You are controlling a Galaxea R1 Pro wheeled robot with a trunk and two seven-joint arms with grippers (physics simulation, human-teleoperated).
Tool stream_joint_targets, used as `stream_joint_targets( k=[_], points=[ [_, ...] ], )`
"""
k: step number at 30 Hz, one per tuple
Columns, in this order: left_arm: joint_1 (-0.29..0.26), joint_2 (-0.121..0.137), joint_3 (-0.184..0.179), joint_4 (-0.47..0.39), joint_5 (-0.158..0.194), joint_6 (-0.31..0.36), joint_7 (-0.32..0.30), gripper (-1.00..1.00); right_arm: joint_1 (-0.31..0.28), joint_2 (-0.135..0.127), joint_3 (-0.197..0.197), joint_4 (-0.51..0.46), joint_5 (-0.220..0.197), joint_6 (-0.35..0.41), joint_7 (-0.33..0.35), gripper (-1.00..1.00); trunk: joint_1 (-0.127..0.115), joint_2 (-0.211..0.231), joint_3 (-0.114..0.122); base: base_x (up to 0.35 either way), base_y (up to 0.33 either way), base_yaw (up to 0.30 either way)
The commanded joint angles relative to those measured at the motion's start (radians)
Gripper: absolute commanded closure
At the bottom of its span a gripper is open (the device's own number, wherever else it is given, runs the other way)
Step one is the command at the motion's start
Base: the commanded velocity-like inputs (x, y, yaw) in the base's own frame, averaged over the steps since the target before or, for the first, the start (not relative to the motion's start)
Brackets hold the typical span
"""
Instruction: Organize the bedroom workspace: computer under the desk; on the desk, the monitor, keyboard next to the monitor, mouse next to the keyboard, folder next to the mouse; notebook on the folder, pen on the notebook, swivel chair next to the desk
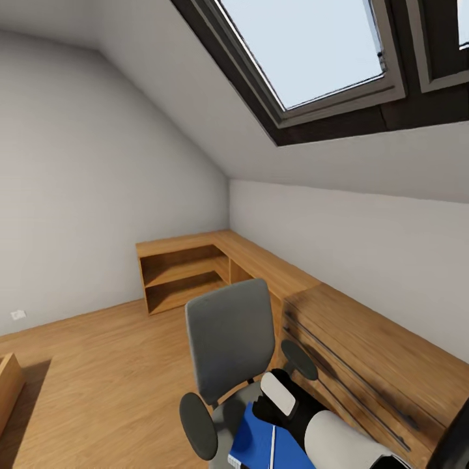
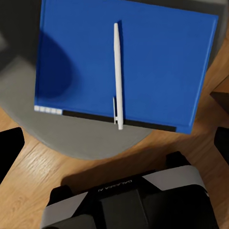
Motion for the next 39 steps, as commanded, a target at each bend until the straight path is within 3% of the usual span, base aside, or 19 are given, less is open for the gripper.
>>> stream_joint_targets(
  k=[1, 39],
  points=[
    [0.0, 0.0, 0.001, -0.002, 0.005, 0.004, 0.005, -1.0, -0.001, 0.0, 0.004, 0.0, -0.002, 0.005, -0.005, -1.0, 0.004, -0.008, -0.005, 0.0, 0.0, 0.0],
    [-0.001, 0.001, -0.002, -0.002, 0.005, 0.009, 0.003, -1.0, -0.001, 0.0, 0.007, -0.002, 0.002, -0.003, -0.005, -1.0, 0.15, -0.274, -0.124, 0.0, 0.0, 0.0]
  ],
)
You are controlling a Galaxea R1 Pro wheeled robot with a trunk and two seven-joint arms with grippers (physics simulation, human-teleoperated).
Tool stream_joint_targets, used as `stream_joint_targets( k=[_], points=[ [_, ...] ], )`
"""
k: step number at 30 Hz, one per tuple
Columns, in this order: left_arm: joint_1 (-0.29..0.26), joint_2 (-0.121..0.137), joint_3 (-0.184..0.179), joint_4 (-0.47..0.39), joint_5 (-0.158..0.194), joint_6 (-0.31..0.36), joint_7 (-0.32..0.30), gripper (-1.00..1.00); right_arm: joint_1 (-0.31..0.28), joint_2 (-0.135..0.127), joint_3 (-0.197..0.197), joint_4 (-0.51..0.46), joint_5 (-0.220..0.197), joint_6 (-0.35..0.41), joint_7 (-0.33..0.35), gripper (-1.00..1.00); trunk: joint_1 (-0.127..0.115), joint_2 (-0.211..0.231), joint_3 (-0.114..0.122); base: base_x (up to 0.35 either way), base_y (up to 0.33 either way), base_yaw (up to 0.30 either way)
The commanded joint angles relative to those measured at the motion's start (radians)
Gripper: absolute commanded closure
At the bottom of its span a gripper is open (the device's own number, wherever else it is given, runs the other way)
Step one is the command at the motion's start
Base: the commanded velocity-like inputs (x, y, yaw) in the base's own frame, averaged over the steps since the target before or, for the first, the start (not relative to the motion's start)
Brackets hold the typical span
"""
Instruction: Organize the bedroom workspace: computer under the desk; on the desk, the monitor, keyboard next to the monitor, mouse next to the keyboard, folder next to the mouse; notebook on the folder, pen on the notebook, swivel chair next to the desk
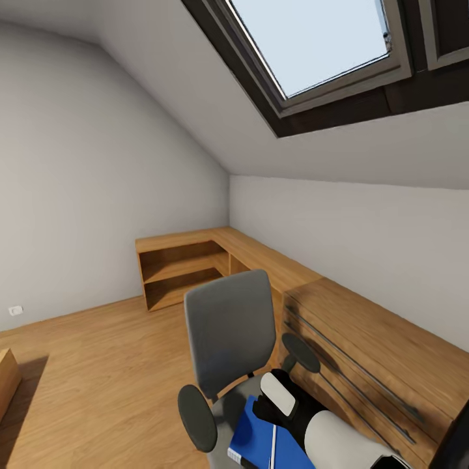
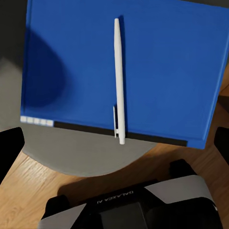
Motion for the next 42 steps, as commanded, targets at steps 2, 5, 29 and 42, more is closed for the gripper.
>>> stream_joint_targets(
  k=[2, 5, 29, 42],
  points=[
    [0.0, 0.0, 0.001, -0.002, 0.005, 0.004, 0.005, -1.0, -0.001, 0.0, 0.004, 0.0, -0.002, 0.005, -0.005, -1.0, 0.008, -0.015, -0.007, 0.0, 0.0, 0.0],
    [0.0, 0.0, 0.001, -0.002, 0.005, 0.005, 0.004, -1.0, -0.001, 0.0, 0.004, 0.0, -0.002, 0.005, -0.005, -1.0, 0.019, -0.036, -0.017, 0.0, 0.0, 0.0],
    [0.0, 0.001, 0.001, -0.002, 0.005, 0.007, 0.003, -1.0, -0.001, 0.0, 0.004, 0.0, -0.002, 0.005, -0.005, -1.0, 0.111, -0.204, -0.092, 0.0, 0.0, 0.0],
    [0.0, 0.001, 0.001, -0.002, 0.006, 0.008, 0.002, -1.0, -0.001, 0.0, 0.004, 0.0, -0.002, 0.003, -0.006, -1.0, 0.161, -0.295, -0.133, 0.0, 0.0, 0.0]
  ],
)
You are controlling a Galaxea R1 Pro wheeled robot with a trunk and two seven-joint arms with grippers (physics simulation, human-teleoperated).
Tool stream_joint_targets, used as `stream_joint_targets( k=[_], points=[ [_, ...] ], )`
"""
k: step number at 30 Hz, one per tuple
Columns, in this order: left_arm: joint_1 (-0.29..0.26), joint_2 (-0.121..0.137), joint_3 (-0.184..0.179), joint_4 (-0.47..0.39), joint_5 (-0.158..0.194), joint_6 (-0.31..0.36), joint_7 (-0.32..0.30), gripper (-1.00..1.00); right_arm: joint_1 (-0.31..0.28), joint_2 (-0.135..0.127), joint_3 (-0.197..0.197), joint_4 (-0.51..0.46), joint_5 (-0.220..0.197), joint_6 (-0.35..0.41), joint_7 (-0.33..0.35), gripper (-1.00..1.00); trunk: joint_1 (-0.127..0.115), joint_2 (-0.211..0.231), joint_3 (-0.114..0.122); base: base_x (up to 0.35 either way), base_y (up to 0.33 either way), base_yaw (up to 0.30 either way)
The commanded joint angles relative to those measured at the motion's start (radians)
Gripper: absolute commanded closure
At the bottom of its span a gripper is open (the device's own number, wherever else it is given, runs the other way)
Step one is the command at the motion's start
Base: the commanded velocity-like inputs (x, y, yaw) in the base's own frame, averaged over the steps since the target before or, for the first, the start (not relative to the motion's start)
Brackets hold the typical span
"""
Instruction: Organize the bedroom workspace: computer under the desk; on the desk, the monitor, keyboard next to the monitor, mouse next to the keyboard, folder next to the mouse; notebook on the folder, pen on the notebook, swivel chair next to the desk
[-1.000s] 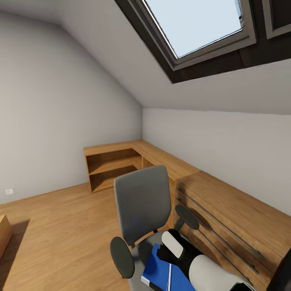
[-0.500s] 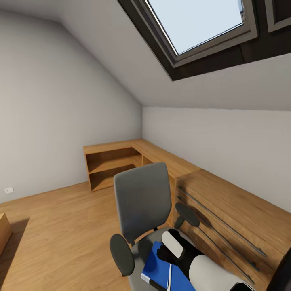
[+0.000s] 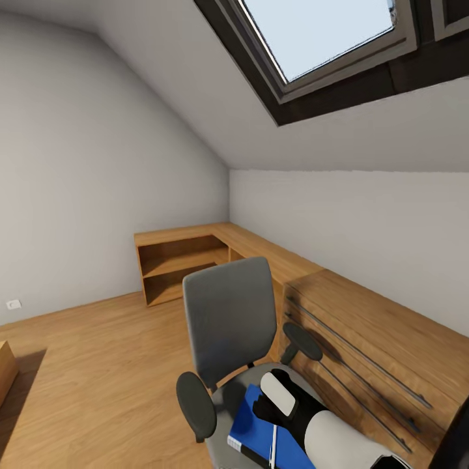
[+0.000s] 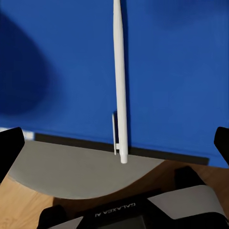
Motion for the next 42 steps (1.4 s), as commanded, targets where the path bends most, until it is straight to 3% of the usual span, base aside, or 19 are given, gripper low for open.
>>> stream_joint_targets(
  k=[1, 27, 42],
  points=[
    [0.0, 0.0, 0.001, -0.002, 0.005, 0.004, 0.005, -1.0, -0.001, 0.0, 0.004, 0.0, -0.002, 0.005, -0.005, -1.0, 0.004, -0.008, -0.004, 0.0, 0.0, 0.0],
    [0.0, 0.0, 0.002, -0.002, 0.006, 0.004, 0.003, -1.0, -0.002, 0.0, 0.004, 0.0, -0.002, 0.004, -0.005, -1.0, 0.104, -0.19, -0.086, 0.0, 0.0, 0.0],
    [0.0, 0.002, 0.004, -0.002, 0.01, 0.005, -0.001, -1.0, -0.003, 0.0, 0.004, 0.0, -0.002, 0.004, -0.005, -1.0, 0.108, -0.197, -0.089, 0.0, 0.0, 0.0]
  ],
)
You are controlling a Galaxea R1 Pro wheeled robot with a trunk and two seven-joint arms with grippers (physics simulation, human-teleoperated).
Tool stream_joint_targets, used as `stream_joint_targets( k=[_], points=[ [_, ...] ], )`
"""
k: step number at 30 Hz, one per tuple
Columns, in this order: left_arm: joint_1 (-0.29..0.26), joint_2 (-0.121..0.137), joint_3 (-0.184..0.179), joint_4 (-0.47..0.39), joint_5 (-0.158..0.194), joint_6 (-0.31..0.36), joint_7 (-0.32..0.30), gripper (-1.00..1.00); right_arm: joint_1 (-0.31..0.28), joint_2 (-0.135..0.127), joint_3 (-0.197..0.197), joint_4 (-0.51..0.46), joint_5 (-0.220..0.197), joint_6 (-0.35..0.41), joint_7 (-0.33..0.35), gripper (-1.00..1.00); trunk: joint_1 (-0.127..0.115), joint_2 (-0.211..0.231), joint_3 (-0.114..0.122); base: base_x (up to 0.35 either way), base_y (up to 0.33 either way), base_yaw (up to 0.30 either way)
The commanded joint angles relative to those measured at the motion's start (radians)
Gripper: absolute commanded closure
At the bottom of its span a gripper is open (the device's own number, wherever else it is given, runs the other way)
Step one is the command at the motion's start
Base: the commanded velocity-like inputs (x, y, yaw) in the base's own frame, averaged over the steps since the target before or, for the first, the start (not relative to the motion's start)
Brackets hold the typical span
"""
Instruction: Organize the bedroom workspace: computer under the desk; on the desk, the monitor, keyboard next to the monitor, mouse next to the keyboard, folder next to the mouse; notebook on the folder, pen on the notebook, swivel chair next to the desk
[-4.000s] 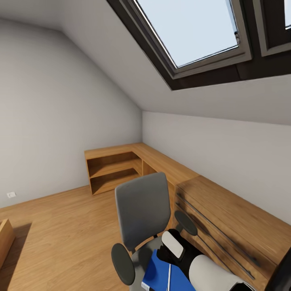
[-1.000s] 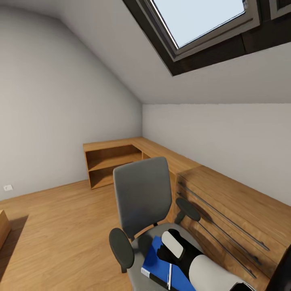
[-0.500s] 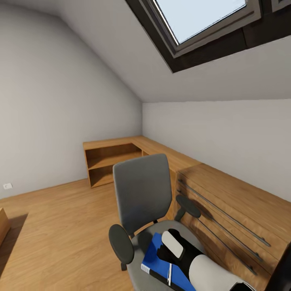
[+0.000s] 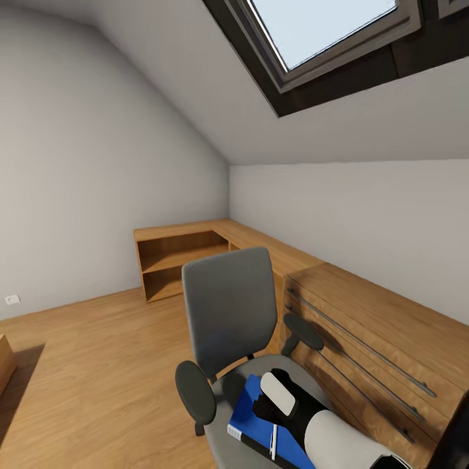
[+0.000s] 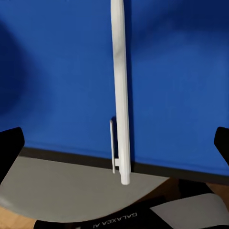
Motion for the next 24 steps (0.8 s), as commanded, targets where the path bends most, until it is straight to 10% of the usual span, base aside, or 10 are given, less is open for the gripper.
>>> stream_joint_targets(
  k=[1, 24],
  points=[
    [0.0, 0.0, 0.001, -0.002, 0.006, 0.004, 0.005, -1.0, -0.001, 0.0, 0.004, 0.0, -0.002, 0.005, -0.005, -1.0, 0.004, -0.008, -0.004, 0.0, 0.0, 0.0],
    [0.0, 0.001, 0.002, -0.002, 0.007, 0.004, 0.004, -1.0, -0.001, 0.0, 0.004, 0.0, -0.001, 0.005, -0.005, -1.0, 0.046, -0.085, -0.039, 0.0, 0.0, 0.0]
  ],
)
